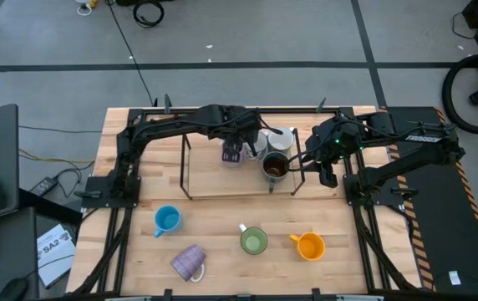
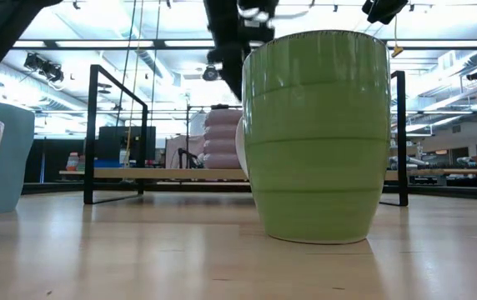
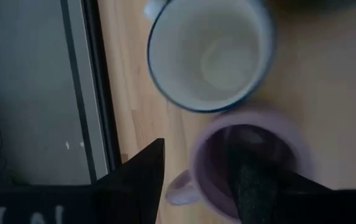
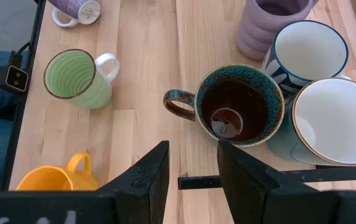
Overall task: Place coffee mugs
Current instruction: Put the yellow mug on the shelf
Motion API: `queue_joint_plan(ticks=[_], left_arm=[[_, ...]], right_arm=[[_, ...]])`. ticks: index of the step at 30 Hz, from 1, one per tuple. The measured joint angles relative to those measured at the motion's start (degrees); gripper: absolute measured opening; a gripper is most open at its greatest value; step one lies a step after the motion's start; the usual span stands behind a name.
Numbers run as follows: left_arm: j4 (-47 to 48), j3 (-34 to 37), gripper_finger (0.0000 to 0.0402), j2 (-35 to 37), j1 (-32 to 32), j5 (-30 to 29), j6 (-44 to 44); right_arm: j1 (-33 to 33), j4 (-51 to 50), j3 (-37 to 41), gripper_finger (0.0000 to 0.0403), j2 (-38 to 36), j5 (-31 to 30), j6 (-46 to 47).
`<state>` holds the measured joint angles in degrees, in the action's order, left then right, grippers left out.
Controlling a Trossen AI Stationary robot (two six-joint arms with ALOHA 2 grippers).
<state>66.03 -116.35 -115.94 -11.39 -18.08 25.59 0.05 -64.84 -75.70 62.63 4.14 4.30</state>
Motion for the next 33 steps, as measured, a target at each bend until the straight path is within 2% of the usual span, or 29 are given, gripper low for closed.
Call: queue_joint_plan(ticks=[7,16,20,33], left_arm=[[4.5,-3.2,0.0169,5.5,4.0,0.0,-6.2],[20.1,-4.5,0.0169,12.9,10.2,1.9,-23.1],[24.0,-4.0,0.0169,15.2,14.2,2.5,-31.4],[24.0,-4.0,0.0169,16.3,29.1,-0.4,-46.2]], right_arm=[[0.0,0.0,0.0,0.014,0.0,0.0,0.0],[0.0,0.5,0.0,0.014,0.0,0.0,0.0],[0.0,0.6,0.0,0.014,0.0,0.0,0.0],[0.0,0.9,0.0,0.014,0.0,0.0,0.0]])
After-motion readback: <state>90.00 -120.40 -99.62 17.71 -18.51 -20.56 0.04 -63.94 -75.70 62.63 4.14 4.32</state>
